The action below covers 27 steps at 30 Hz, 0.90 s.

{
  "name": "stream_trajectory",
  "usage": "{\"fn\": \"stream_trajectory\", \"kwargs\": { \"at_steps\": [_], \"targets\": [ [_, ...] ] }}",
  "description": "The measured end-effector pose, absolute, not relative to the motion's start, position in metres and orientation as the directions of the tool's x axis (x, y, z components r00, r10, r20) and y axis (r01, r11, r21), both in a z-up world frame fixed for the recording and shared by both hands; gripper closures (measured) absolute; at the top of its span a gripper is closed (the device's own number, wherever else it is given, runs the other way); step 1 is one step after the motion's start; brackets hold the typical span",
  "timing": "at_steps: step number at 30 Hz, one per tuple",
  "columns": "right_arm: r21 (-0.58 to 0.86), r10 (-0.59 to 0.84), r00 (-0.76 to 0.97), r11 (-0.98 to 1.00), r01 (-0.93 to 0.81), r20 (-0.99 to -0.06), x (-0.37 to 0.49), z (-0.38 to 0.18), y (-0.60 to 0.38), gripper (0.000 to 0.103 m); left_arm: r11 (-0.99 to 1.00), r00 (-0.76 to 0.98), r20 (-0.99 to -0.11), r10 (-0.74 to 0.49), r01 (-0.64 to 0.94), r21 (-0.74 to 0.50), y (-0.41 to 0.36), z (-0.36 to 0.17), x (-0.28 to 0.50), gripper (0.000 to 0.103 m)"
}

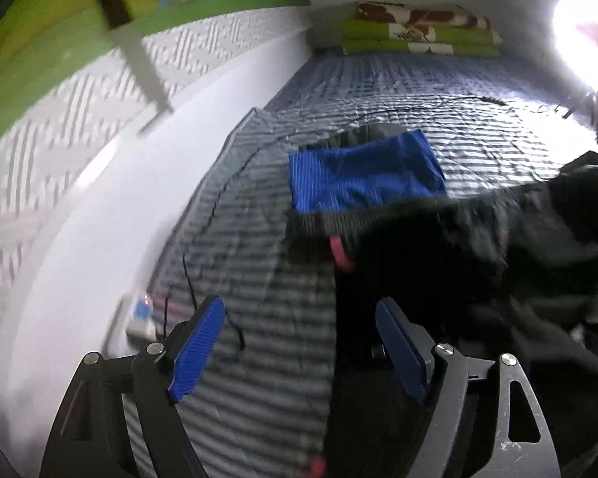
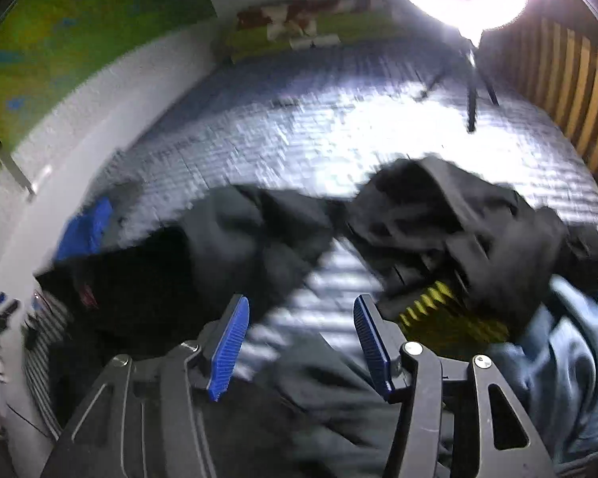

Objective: Fold large clothes

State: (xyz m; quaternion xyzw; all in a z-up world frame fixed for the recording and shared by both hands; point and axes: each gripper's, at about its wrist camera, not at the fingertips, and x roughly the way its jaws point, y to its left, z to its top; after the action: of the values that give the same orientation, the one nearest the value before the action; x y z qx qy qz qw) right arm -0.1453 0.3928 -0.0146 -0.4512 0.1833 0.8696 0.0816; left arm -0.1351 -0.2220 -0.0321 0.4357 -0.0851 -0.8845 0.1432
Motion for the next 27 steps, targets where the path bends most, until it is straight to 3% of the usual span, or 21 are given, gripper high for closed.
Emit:
{"fn": "stream_trajectory", "kwargs": {
  "at_steps": [10,16,18,19,21,23,27],
  "targets": [
    [0.238,-0.074,-0.441,-0.913,-0.33,-0.894,-0.147,-0.075,0.388,0.047,-0.961,-0.494,-0.825,-0.274,0.177,0.212,-0.215,-0.087,-0.059,0.021],
    [0.141,-0.001,-0.375,-0.928,-0.345,-0.927,-0.149,-0.098,0.382,0.044,-0.969,-0.467,-0.852,-0.235,0.183,0.167,-0.211,-0.109,-0.045,0.021],
    [0.175,-0.021,-0.401,-0.919,-0.353,-0.916,-0.146,-0.099,0.381,0.053,-0.971,-0.467,-0.855,-0.224,0.179,0.157,-0.209,-0.112,-0.045,0.021],
    [0.198,-0.036,-0.418,-0.915,-0.351,-0.908,-0.145,-0.097,0.379,0.075,-0.972,-0.47,-0.855,-0.221,0.175,0.155,-0.206,-0.112,-0.044,0.021],
    [0.226,-0.062,-0.431,-0.913,-0.339,-0.9,-0.141,-0.092,0.373,0.092,-0.974,-0.472,-0.854,-0.217,0.167,0.155,-0.202,-0.113,-0.044,0.021],
    [0.221,-0.049,-0.479,-0.925,-0.31,-0.877,-0.13,-0.073,0.364,0.097,-0.976,-0.479,-0.853,-0.207,0.159,0.147,-0.199,-0.113,-0.042,0.021],
    [0.258,-0.065,-0.583,-0.932,-0.255,-0.81,-0.095,-0.021,0.352,0.098,-0.979,-0.489,-0.851,-0.191,0.161,0.127,-0.199,-0.113,-0.041,0.021]
  ]
}}
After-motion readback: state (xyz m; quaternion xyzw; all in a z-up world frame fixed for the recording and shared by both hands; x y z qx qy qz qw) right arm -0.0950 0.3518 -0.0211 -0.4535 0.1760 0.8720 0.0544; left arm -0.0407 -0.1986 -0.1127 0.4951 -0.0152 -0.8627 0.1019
